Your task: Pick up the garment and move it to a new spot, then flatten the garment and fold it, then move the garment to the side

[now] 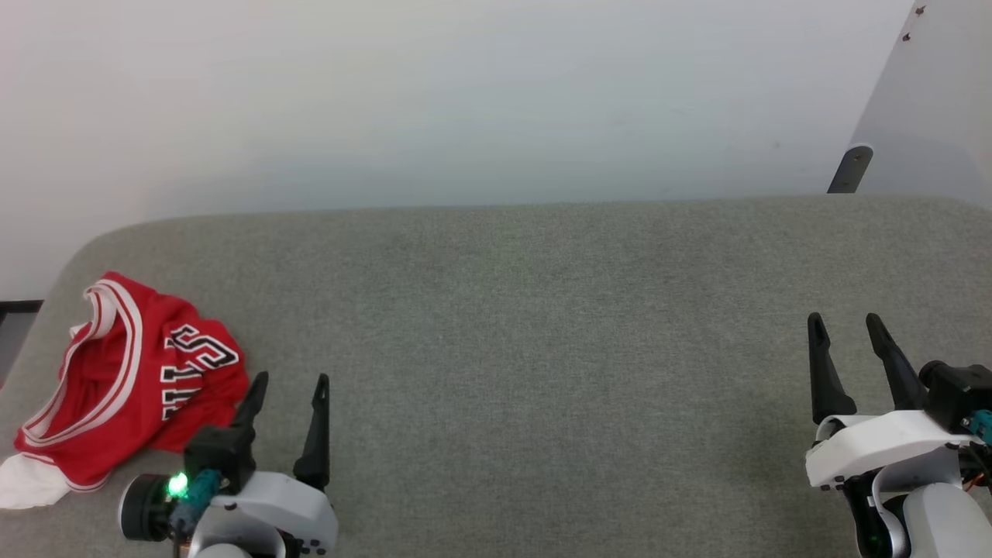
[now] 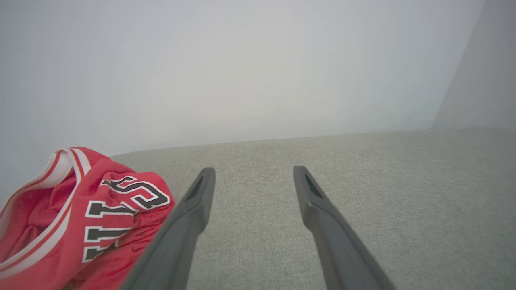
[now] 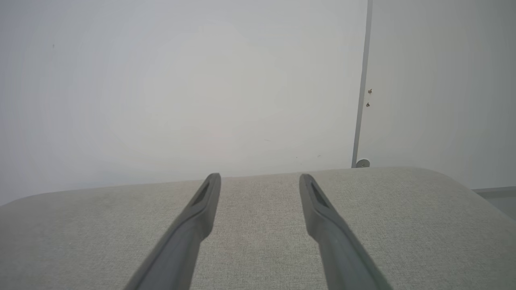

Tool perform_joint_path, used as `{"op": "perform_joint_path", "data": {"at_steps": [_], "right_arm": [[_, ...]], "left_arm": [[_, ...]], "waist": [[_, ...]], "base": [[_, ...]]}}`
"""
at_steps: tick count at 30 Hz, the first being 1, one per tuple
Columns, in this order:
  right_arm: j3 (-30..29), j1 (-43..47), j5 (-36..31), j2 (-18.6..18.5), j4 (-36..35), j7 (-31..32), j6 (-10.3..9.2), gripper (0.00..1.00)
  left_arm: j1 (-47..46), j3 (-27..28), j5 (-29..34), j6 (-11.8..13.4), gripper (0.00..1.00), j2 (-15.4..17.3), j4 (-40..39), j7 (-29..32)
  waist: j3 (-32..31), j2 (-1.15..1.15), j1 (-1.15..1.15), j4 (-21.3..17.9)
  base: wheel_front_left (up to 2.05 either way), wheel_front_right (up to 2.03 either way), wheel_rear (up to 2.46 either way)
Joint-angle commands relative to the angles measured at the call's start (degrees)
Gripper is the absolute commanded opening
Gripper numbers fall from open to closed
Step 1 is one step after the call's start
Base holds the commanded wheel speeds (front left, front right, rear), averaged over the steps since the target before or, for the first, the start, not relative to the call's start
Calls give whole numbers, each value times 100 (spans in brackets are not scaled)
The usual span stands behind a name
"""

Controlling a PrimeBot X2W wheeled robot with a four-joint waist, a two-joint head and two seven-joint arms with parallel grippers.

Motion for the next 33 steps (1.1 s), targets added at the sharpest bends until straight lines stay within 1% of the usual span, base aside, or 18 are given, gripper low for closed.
{"op": "perform_joint_path", "data": {"at_steps": [1,12,24,29,33], "right_arm": [[-24,-26,-68,-12,9,-39,2,100],[-108,69,-314,13,-9,-144,2,100],[-138,139,-129,43,-77,-143,2,100],[-176,171,7,53,-134,-143,2,100],[-129,257,112,63,-180,-142,2,100]], "left_arm": [[-75,7,90,-14,100,8,7,-57],[-120,-3,514,-42,100,12,113,-156],[-157,11,492,-107,100,-23,200,-141],[-179,45,432,-117,100,-63,268,-141],[-164,74,433,-70,100,-116,317,-141]], "waist": [[-5,0,0,-2],[-14,0,0,-7],[13,0,0,76],[30,0,0,291],[41,0,0,643]], "base": [[0,0,0],[0,0,0],[0,0,0],[0,0,0],[0,0,0]]}}
